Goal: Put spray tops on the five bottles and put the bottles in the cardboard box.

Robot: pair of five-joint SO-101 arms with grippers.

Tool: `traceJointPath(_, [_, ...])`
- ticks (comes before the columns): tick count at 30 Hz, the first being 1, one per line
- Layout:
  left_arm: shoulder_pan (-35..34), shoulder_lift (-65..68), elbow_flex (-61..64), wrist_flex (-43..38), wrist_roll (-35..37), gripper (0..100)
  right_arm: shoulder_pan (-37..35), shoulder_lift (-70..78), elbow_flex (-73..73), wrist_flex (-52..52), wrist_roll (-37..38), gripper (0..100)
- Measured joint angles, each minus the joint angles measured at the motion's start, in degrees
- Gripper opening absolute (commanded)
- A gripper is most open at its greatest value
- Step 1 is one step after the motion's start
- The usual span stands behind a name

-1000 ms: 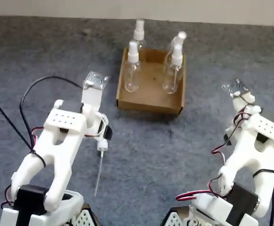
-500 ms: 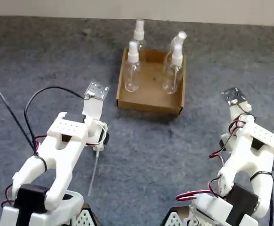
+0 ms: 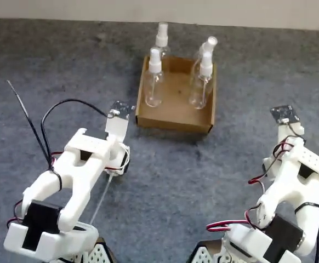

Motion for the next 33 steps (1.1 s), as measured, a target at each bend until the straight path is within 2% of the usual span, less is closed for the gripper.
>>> traceJointPath(6, [0.0, 0.0, 0.0, 0.0, 0.0, 7, 0.18, 0.0, 0.0, 1.49, -0.09, 16.6])
traceJointPath(12, [0.0, 0.0, 0.0, 0.0, 0.0, 7, 0.18, 0.0, 0.0, 2.81, -5.27, 33.8])
traceJointPath(16, [0.0, 0.0, 0.0, 0.0, 0.0, 7, -0.88, 0.0, -0.18, 6.33, -5.8, 34.0])
traceJointPath(19, [0.0, 0.0, 0.0, 0.0, 0.0, 7, -2.64, 0.0, -2.37, 8.62, -9.32, 33.7])
traceJointPath(24, [0.0, 0.0, 0.0, 0.0, 0.0, 7, -5.54, 0.0, -5.54, 8.62, -14.42, 24.1])
traceJointPath(26, [0.0, 0.0, 0.0, 0.0, 0.0, 7, -6.51, 0.44, -5.8, 8.62, -14.77, 24.3])
traceJointPath(30, [0.0, 0.0, 0.0, 0.0, 0.0, 7, -7.03, 6.15, -11.78, 9.76, -17.05, 26.1])
traceJointPath(33, [0.0, 0.0, 0.0, 0.0, 0.0, 7, -6.68, 15.38, -21.27, 15.47, -18.11, 26.4])
